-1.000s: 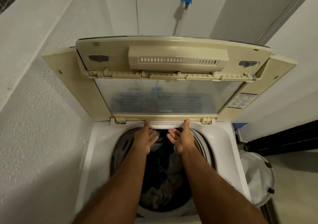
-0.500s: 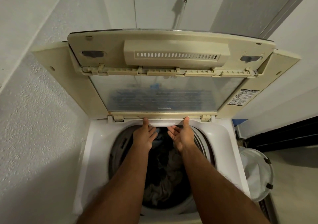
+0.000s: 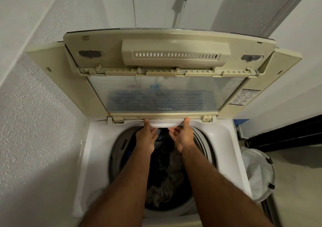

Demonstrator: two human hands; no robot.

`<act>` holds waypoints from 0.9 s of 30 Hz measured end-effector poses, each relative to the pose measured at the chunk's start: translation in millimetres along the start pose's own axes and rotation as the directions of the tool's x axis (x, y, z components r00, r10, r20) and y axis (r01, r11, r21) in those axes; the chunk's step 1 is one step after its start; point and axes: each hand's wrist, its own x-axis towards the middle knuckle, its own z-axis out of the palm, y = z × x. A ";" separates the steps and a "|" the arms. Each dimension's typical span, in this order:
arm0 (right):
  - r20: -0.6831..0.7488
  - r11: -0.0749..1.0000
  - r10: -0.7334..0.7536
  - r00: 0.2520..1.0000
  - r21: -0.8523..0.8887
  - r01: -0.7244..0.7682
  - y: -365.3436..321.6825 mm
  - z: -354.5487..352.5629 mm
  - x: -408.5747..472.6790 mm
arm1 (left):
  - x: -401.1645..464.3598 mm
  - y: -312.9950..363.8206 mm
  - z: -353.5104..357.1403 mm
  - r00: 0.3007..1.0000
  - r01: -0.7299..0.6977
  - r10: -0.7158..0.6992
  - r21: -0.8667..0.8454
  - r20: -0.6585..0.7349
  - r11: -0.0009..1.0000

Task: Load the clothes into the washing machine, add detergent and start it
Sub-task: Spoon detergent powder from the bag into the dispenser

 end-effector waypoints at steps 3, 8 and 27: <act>-0.017 1.000 -0.007 1.000 -0.023 0.006 1.0 2.8 -0.8 | -0.5 -1.2 0.7 1.000 -0.016 0.016 0.028 0.004 0.999; -0.042 0.999 -0.028 0.999 -0.032 0.027 2.6 4.1 -0.3 | -5.4 -4.1 0.3 1.000 -0.028 0.028 0.064 -0.008 0.998; 0.020 0.970 0.043 0.999 -0.240 -0.037 -6.5 -27.2 -15.5 | -21.6 2.2 -27.2 0.999 0.001 -0.008 0.233 0.031 0.972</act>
